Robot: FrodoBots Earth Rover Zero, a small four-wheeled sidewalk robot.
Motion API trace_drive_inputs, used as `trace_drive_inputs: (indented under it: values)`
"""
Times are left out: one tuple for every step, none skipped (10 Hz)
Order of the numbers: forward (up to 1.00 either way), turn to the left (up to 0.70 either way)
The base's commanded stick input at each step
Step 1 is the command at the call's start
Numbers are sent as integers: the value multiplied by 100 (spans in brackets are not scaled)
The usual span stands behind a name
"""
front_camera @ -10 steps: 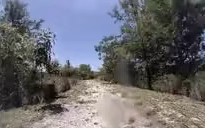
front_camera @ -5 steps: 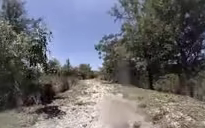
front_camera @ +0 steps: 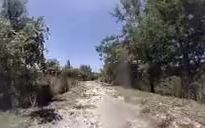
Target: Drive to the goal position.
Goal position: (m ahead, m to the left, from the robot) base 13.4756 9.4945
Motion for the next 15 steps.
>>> trace_drive_inputs:
  values:
    - [30,0]
    - [30,0]
    - [30,0]
    - [30,0]
    - [30,0]
    - [30,0]
    - [30,0]
    - [30,50]
    - [30,75]
    - [30,75]
    - [30,75]
    - [30,75]
    - [30,0]
    - [30,0]
    - [30,0]
